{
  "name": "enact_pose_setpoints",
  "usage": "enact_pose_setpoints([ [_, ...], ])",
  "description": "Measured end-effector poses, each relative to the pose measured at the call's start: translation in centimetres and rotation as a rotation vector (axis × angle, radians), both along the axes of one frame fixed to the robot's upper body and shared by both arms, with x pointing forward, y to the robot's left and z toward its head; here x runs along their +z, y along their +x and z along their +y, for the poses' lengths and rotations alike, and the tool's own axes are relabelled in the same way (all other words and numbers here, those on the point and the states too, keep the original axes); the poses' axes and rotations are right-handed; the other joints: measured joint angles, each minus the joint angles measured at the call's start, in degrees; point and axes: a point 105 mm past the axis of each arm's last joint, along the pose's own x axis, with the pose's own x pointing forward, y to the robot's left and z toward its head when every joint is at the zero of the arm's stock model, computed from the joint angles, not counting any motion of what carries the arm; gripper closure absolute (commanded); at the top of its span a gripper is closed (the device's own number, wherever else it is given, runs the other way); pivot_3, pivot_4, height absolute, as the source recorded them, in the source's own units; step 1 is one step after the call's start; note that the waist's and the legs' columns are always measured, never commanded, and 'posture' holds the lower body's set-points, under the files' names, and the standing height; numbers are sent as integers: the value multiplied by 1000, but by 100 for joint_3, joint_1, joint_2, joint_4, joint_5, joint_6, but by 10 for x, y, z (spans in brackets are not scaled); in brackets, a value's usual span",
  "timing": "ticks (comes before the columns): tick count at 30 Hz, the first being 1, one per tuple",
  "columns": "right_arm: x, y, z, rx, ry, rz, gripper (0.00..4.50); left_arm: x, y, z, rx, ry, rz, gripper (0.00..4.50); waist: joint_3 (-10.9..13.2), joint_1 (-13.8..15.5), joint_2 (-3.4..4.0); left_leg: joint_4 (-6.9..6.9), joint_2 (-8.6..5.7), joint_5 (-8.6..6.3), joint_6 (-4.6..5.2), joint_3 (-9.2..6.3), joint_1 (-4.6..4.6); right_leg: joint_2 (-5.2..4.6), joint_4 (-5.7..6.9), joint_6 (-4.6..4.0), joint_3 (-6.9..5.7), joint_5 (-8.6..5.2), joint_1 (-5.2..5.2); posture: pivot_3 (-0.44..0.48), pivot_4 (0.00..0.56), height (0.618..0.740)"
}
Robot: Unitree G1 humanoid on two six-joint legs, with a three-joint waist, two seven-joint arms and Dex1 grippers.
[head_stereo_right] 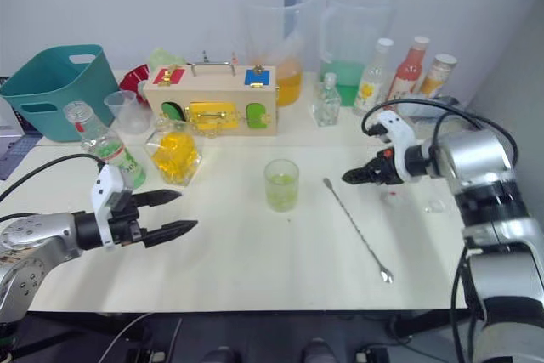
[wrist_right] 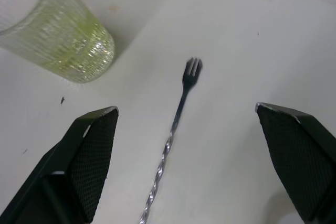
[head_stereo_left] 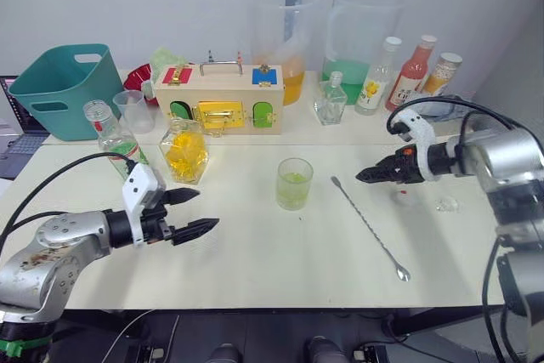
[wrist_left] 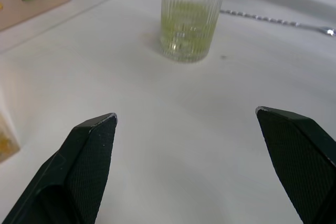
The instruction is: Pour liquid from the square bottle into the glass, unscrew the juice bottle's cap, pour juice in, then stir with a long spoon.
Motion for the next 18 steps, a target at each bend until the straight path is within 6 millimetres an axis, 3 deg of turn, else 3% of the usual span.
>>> enact_pose_setpoints([
  [9, 0, -38, -25, 7, 168, -259, 29, -19, 9, 50, 121, 74, 20, 0, 0, 11, -1, -1, 2, 0, 0, 1, 19, 1, 0, 0, 0, 0, 20, 0, 150, 740],
  [18, -41, -78, -82, -180, 194, -394, 29, -37, 1, 90, 238, 83, 31, 0, -2, 10, -2, -2, 3, 0, 0, 5, 37, 0, -1, 0, 2, 0, 38, 0, 150, 740],
])
